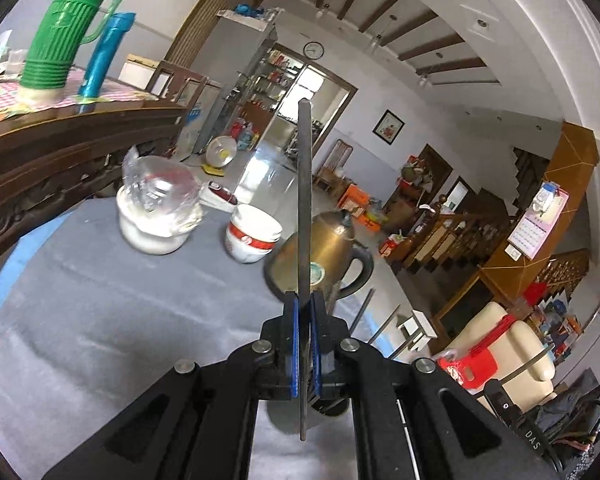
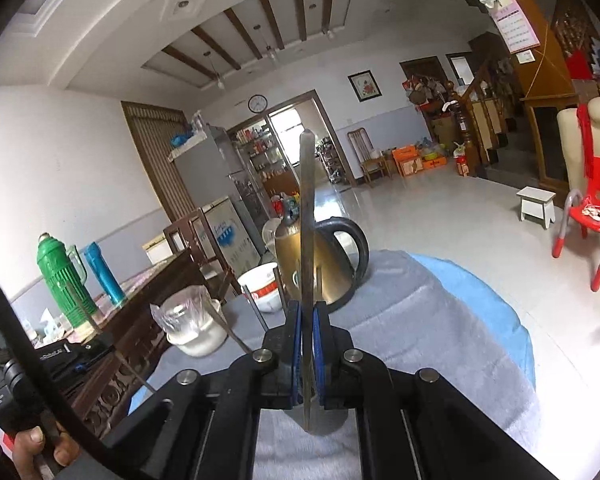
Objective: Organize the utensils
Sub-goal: 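Lower the left gripper's chopstick into the grey cup while the right gripper lowers its chopstick in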
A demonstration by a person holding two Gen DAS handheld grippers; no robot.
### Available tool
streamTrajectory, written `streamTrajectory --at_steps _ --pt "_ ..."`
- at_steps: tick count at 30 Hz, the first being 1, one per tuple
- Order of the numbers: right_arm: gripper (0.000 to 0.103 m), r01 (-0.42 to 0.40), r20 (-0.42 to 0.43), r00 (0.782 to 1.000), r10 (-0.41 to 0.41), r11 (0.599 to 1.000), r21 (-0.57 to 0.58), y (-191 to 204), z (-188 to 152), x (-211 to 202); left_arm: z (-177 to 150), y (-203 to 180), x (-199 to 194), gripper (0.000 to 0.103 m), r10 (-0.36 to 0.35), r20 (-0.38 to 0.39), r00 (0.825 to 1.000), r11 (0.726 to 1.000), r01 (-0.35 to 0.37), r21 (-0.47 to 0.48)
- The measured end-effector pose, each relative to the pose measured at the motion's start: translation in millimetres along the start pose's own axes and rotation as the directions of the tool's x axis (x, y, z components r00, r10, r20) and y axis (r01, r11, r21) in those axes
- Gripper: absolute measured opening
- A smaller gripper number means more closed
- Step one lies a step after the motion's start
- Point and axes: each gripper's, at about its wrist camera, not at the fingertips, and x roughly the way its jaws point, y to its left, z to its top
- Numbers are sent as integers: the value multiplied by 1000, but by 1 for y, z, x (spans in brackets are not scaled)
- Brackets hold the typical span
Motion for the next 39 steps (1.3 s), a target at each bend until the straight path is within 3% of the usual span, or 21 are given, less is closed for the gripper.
streamTrajectory --at_steps 16,39 --pt "6 -10 1 1000 10 1000 2 -1 13 31 -8 -47 51 6 33 -21 999 992 -30 119" --pt "6 -18 -8 1000 18 1000 -23 3 15 51 -2 -51 65 6 0 -27 1000 994 3 109"
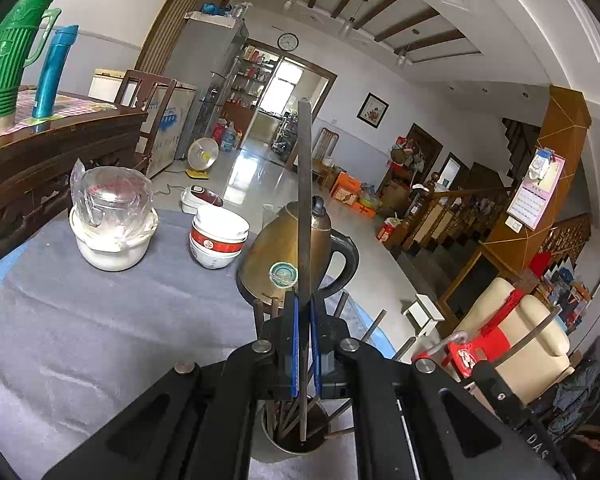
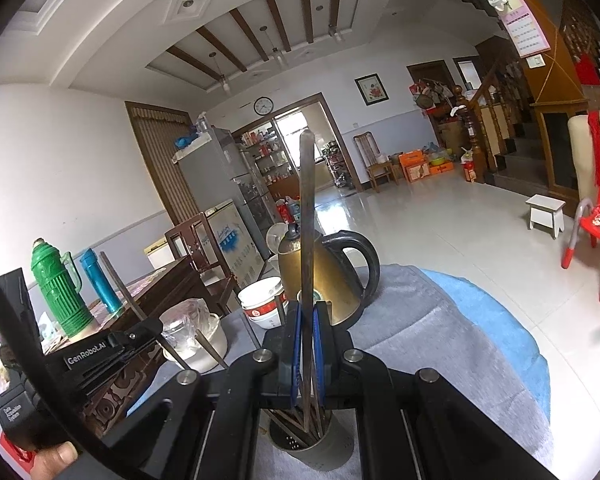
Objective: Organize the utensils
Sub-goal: 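Lower the left gripper's chopstick into the grey cup while the right gripper lowers its chopstick in, then open the left gripper to release its chopstick while the right gripper opens too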
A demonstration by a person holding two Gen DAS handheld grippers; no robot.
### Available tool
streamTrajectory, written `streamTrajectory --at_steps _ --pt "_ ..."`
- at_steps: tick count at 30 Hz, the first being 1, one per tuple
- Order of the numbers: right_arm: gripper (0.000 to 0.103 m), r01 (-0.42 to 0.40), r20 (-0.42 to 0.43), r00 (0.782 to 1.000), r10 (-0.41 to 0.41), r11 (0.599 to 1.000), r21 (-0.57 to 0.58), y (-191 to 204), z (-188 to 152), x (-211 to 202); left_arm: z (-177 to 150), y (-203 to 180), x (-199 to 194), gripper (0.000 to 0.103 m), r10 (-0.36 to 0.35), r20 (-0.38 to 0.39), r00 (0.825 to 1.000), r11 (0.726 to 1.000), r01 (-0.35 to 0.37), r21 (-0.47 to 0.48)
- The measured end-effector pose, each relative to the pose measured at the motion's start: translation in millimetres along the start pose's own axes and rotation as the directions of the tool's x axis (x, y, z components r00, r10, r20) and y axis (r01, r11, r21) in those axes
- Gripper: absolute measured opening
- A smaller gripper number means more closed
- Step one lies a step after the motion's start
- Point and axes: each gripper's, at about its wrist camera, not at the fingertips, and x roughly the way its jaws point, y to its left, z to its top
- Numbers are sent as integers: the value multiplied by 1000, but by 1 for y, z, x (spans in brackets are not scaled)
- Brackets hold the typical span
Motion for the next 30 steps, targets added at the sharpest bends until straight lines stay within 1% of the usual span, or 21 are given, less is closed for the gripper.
streamTrajectory --at_steps 9,14,20,30 --pt "6 3 -45 999 -4 1000 -26 3 -16 23 -15 -4 22 6 26 -2 1000 999 -26 33" --pt "6 8 -85 996 -13 998 -67 8 -31 37 -29 -6 37 6 44 -36 998 997 -41 65" --pt "6 9 -123 992 -18 998 -70 4 -43 47 -42 -4 52 6 54 -82 995 995 -47 90" --pt "6 -4 -169 986 -10 997 -82 4 -54 57 -55 -4 60 6 55 -125 991 992 -40 118"
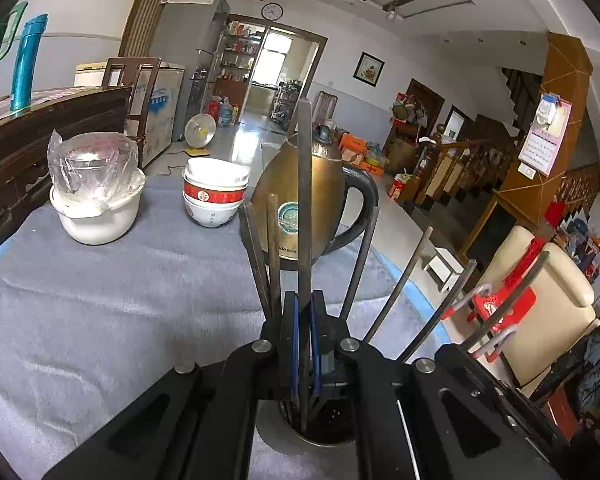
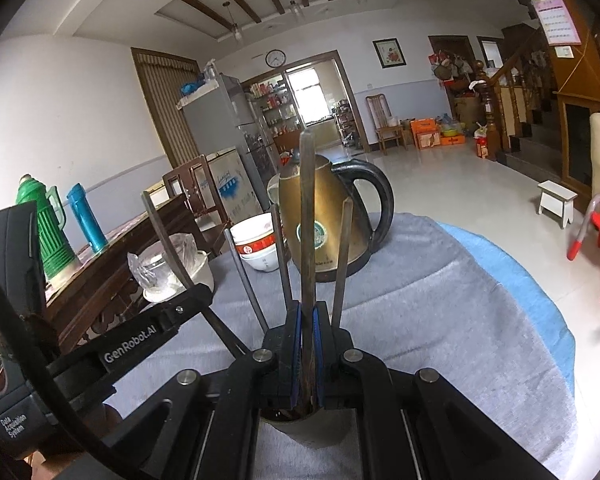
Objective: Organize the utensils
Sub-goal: 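Open the left gripper to release its chopstick while the right gripper opens too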
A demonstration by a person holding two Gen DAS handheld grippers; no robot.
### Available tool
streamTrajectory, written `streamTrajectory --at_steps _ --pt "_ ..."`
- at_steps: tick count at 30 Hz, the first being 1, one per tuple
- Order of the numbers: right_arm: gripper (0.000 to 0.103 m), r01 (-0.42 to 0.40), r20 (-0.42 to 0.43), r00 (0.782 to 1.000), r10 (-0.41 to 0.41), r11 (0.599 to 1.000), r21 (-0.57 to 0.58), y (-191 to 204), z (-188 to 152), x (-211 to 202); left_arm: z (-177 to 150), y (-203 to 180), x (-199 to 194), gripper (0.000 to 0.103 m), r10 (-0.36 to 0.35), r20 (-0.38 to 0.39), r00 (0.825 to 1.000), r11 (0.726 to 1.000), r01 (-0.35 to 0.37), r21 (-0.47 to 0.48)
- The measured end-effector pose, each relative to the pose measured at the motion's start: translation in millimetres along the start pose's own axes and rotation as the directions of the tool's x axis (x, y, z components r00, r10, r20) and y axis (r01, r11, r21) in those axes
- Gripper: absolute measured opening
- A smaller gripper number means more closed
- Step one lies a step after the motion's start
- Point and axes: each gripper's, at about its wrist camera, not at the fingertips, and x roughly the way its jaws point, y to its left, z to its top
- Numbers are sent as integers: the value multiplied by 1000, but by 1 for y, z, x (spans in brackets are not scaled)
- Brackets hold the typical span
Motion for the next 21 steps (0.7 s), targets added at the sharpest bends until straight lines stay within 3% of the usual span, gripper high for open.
streamTrajectory --at_steps 16,18,21 --pt "7 10 -85 996 -9 1000 8 -4 -12 14 -5 5 -1 6 -6 -51 999 1000 7 23" --pt "8 27 -90 996 -26 1000 7 -5 -12 14 -4 5 -3 11 -1 -55 998 1000 2 22" --pt "8 46 -89 995 -45 999 9 -7 -11 10 -3 8 -11 28 -9 -49 999 1000 10 9"
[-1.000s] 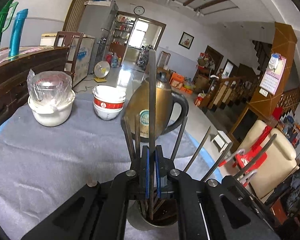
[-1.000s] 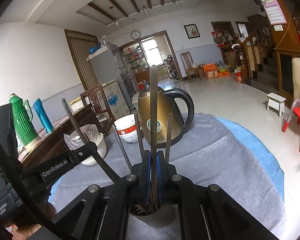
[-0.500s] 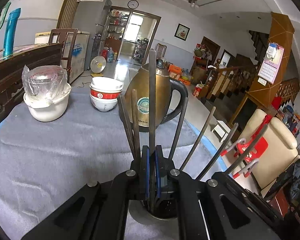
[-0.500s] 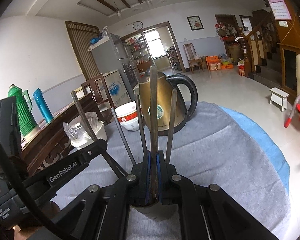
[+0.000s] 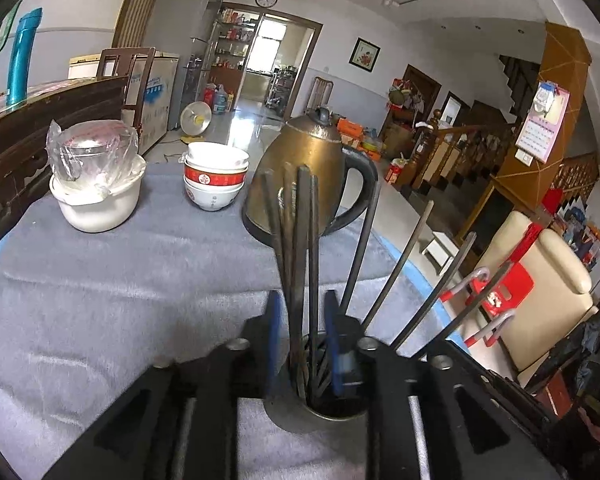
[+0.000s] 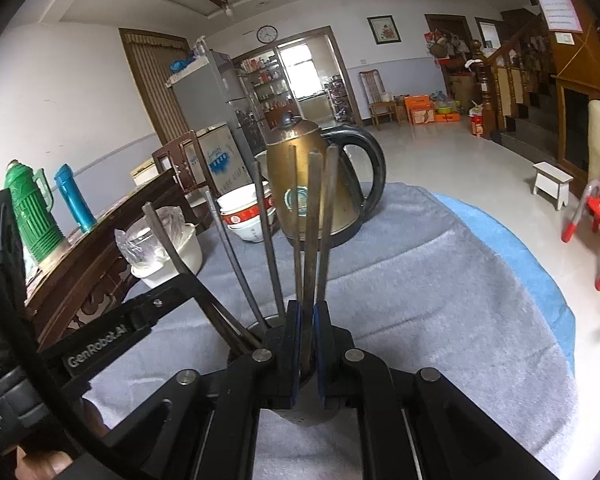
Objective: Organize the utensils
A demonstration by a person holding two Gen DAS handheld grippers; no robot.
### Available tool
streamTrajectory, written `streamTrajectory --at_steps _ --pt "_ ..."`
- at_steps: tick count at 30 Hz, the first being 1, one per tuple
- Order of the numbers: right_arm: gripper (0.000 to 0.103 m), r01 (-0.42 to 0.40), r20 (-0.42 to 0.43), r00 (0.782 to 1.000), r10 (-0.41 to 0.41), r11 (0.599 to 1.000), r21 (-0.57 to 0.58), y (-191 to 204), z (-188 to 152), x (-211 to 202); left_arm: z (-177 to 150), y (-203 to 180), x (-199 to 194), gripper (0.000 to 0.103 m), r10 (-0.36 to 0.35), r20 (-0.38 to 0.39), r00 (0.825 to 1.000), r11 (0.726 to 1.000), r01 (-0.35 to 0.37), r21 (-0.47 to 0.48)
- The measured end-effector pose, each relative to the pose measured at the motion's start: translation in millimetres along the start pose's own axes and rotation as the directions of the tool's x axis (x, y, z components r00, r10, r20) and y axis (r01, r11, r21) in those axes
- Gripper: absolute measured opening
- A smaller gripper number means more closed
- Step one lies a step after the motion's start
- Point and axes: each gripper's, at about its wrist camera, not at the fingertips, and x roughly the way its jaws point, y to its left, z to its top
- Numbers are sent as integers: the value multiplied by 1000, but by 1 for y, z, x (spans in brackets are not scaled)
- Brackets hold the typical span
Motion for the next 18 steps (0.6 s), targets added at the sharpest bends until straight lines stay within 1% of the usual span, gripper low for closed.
streamTrajectory --at_steps 2,4,5,6,8,9,10,11,12,13,15,18 --pt "8 13 13 1000 -13 1000 4 -2 0 -8 1 4 -10 47 13 16 1000 1000 -13 -17" --pt "9 23 23 999 -23 1000 9 -4 0 -15 0 7 -20 54 16 31 999 1000 -15 -28" --pt "10 31 27 999 -31 999 17 -7 -1 -21 0 9 -27 56 24 39 999 999 -23 -29" --pt "11 33 31 999 -34 999 22 -8 -2 -24 -1 11 -31 57 33 40 999 999 -32 -30" --pt "14 39 36 999 -40 999 33 -12 -5 -33 -4 16 -38 65 51 32 998 998 -50 -31" --pt "19 42 36 998 -44 998 38 -13 -7 -36 -6 19 -40 67 59 26 998 998 -59 -30" --pt "31 45 36 998 -46 998 48 -15 -10 -41 -9 22 -45 68 69 17 997 997 -69 -31" --pt "40 46 35 998 -48 998 53 -15 -13 -43 -12 25 -47 69 74 10 997 997 -74 -34" --pt "66 49 33 998 -51 997 60 -16 -16 -46 -13 28 -49 69 79 3 997 996 -79 -37" --pt "78 51 36 998 -54 997 63 -15 -21 -50 -15 30 -50 71 84 -7 996 996 -85 -40" --pt "78 47 35 998 -48 998 44 -11 -29 -55 -19 34 -54 71 89 -25 996 995 -90 -40" --pt "78 48 5 999 -48 999 19 -4 -39 -58 -23 38 -59 73 96 -37 995 995 -97 -31"
